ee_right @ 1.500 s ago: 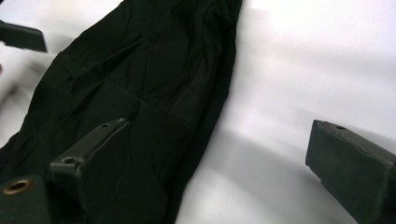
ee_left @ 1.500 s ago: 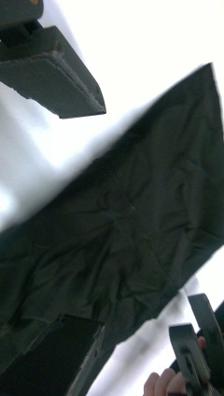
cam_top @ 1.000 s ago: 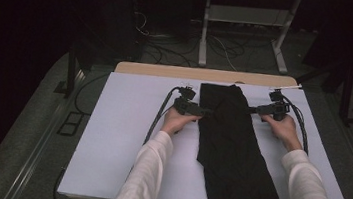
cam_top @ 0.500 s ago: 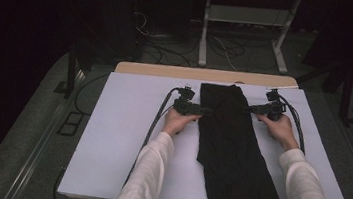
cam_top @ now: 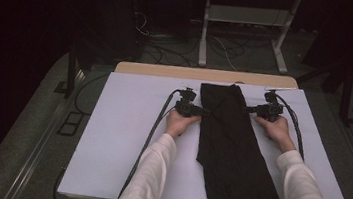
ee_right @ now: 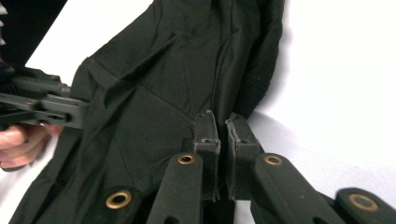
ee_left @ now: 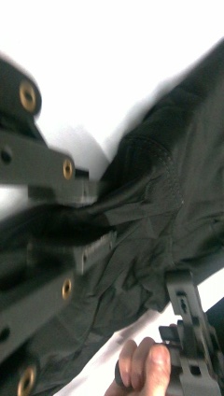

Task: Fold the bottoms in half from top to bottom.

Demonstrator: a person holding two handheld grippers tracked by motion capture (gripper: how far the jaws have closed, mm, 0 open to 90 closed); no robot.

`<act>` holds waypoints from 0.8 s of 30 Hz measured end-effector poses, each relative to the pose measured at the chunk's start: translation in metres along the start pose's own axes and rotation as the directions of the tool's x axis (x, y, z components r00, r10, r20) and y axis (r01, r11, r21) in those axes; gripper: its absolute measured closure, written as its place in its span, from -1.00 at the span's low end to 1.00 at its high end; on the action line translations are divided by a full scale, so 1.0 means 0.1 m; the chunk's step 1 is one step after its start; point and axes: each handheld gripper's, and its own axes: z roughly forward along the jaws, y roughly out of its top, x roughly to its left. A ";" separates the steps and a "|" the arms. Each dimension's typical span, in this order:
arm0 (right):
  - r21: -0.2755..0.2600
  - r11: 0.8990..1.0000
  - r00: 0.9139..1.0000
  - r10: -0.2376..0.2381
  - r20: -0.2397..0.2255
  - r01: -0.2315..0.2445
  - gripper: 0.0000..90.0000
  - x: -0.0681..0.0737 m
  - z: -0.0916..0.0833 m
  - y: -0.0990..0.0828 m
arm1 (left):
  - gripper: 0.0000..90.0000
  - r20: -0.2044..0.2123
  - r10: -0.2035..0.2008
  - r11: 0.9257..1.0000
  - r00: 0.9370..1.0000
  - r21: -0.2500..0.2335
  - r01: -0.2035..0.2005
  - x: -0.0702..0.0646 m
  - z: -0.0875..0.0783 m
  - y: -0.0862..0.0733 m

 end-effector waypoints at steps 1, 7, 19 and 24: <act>0.000 1.000 1.000 -0.002 0.004 0.002 0.87 0.01 -0.01 0.00 | 0.83 0.007 -0.018 1.000 1.000 -0.003 0.018 0.01 0.00 0.00; -0.019 1.000 1.000 -0.019 -0.001 0.019 0.88 0.10 -0.13 0.03 | 0.92 -0.005 -0.026 0.999 1.000 -0.020 0.026 -0.04 -0.04 0.02; -0.089 0.995 0.998 -0.042 -0.038 0.039 0.89 0.26 -0.33 -0.07 | 0.92 0.006 0.006 0.997 1.000 -0.078 -0.006 -0.22 -0.28 0.04; -0.120 0.992 0.998 -0.051 -0.039 0.046 0.89 0.32 -0.43 -0.14 | 0.92 0.011 0.035 0.995 0.999 -0.092 -0.034 -0.32 -0.35 0.05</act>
